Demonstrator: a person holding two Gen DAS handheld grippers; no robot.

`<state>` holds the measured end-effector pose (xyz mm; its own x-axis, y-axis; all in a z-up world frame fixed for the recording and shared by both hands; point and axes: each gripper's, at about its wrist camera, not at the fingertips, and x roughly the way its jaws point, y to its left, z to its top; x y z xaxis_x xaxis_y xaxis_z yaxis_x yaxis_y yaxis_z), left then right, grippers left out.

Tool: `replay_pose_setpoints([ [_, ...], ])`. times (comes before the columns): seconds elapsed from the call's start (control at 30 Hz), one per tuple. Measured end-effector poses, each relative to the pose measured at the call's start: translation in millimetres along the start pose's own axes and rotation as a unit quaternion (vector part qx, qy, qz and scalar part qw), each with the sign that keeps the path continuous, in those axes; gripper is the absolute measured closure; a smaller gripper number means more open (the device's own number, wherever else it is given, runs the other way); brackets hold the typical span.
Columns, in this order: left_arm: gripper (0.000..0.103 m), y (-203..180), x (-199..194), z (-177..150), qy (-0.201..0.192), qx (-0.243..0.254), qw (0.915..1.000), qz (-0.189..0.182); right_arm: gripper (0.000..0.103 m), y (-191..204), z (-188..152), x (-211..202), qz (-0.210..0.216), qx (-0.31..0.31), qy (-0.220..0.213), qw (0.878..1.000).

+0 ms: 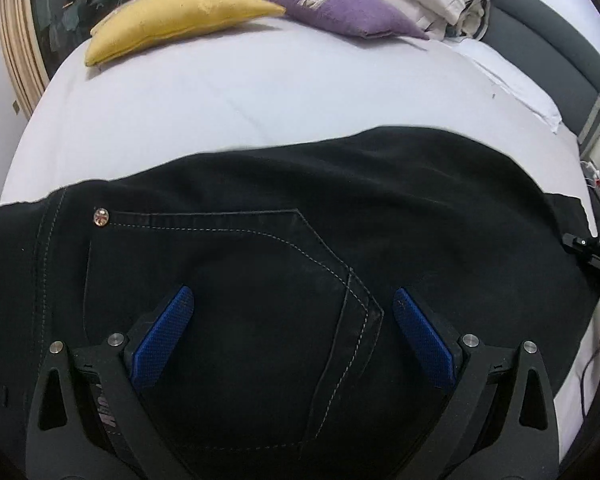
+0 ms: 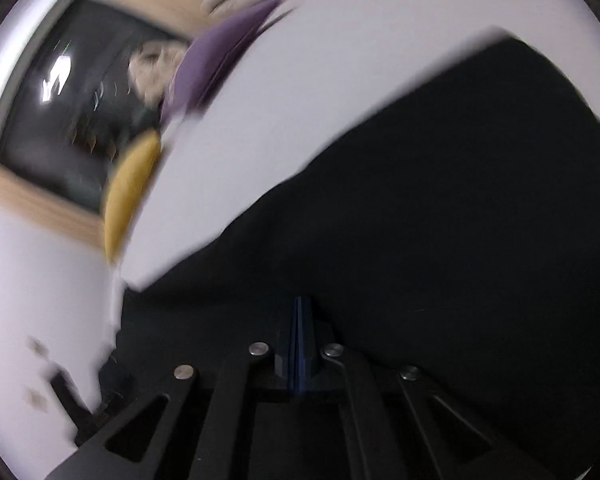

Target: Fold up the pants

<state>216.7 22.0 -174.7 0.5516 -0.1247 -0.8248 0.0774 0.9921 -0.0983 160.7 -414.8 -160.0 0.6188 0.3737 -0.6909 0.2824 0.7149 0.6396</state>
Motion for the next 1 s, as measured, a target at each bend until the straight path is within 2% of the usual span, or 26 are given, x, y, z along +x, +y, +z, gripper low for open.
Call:
replay_pose_setpoints([
  [0.1, 0.001, -1.3, -14.4, 0.7, -0.019, -0.007, 0.9996, -0.022, 0.103, -0.8, 10.2, -31.3, -0.114, -0.018, -0.031, 0.993],
  [0.13, 0.001, -1.7, -22.2, -0.2, -0.032, -0.007, 0.9989, -0.033, 0.097, 5.8, 13.4, -39.1, -0.138, -0.023, -0.039, 0.989],
  [0.2, 0.001, -9.9, -32.8, -5.2, -0.05, 0.007, 0.9974, -0.052, 0.096, 36.0, 17.3, -43.3, -0.098, -0.059, -0.037, 0.993],
  [0.23, 0.001, -13.4, -33.7, -10.7, -0.053, 0.014, 0.997, -0.054, 0.092, 60.2, 16.3, -40.0, -0.071, -0.086, -0.028, 0.993],
  [0.27, 0.001, -18.5, -29.3, -15.2, -0.048, 0.024, 0.9972, -0.051, 0.083, 97.7, 13.0, -28.8, -0.032, -0.128, -0.008, 0.991],
  [0.3, 0.001, -20.0, -23.8, -18.5, -0.038, 0.025, 0.9979, -0.046, 0.078, 116.1, 9.1, -22.0, -0.007, -0.149, 0.005, 0.989],
  [0.33, 0.001, -20.0, -19.7, -22.0, -0.028, 0.021, 0.9985, -0.041, 0.071, 147.1, 2.2, -8.7, 0.037, -0.177, 0.027, 0.983],
  [0.37, 0.001, -20.2, -17.4, -27.1, -0.025, 0.017, 0.9989, -0.036, 0.065, 185.3, -7.2, 12.0, 0.088, -0.208, 0.06, 0.972],
  [0.43, 0.001, -23.1, -20.8, -31.8, -0.032, 0.018, 0.9987, -0.035, 0.063, 230.3, -20.5, 43.5, 0.127, -0.245, 0.113, 0.954],
  [0.47, 0.001, -20.9, -21.2, -32.9, -0.031, 0.012, 0.9987, -0.038, 0.063, 256.0, -31.9, 71.8, 0.133, -0.27, 0.148, 0.942],
  [0.53, 0.001, -17.1, -20.5, -36.3, -0.031, 0.001, 0.9988, -0.038, 0.063, 271.8, -36.2, 109.2, 0.121, -0.28, 0.182, 0.935],
  [0.6, 0.001, -13.7, -19.2, -39.8, -0.035, -0.002, 0.9988, -0.035, 0.063, 264.5, -36.0, 157.5, 0.069, -0.268, 0.206, 0.939],
  [0.63, 0.001, -13.9, -18.9, -42.1, -0.037, 0.001, 0.9988, -0.033, 0.07, 259.0, -31.5, 167.6, 0.051, -0.261, 0.201, 0.943],
  [0.67, 0.001, -15.4, -19.7, -44.9, -0.037, 0.004, 0.9988, -0.03, 0.095, 244.8, -19.3, 175.9, 0.047, -0.236, 0.186, 0.953],
  [0.7, 0.001, -15.8, -19.4, -45.7, -0.037, 0.005, 0.9989, -0.028, 0.103, 226.3, -3.1, 175.9, 0.035, -0.198, 0.164, 0.966],
  [0.73, 0.001, -16.1, -18.4, -46.5, -0.036, 0.005, 0.999, -0.026, 0.103, 208.4, 11.6, 168.4, 0.015, -0.163, 0.138, 0.977],
  [0.77, 0.001, -15.6, -18.6, -47.4, -0.037, 0.006, 0.999, -0.025, 0.103, 196.1, 18.4, 157.9, 0.002, -0.141, 0.119, 0.983],
  [0.8, 0.001, -16.3, -19.5, -48.2, -0.038, 0.006, 0.999, -0.024, 0.1, 187.4, 22.6, 143.9, -0.006, -0.132, 0.103, 0.986],
  [0.83, 0.001, -14.9, -19.9, -48.4, -0.04, 0.007, 0.9989, -0.023, 0.092, 181.8, 23.1, 118.6, 0.002, -0.14, 0.085, 0.987],
  [0.9, 0.001, -15.3, -27.5, -48.0, -0.055, 0.003, 0.9982, -0.025, 0.081, 177.3, 11.9, 85.9, 0.049, -0.157, 0.074, 0.984],
  [0.97, 0.001, -16.6, -32.1, -48.8, -0.063, -0.006, 0.9974, -0.032, 0.054, 169.8, -15.5, 52.7, 0.081, -0.178, 0.068, 0.978],
  [1.0, 0.001, -19.5, -31.8, -49.3, -0.059, -0.003, 0.9979, -0.026, 0.049, 157.0, -28.9, 43.5, 0.08, -0.183, 0.068, 0.978],
])
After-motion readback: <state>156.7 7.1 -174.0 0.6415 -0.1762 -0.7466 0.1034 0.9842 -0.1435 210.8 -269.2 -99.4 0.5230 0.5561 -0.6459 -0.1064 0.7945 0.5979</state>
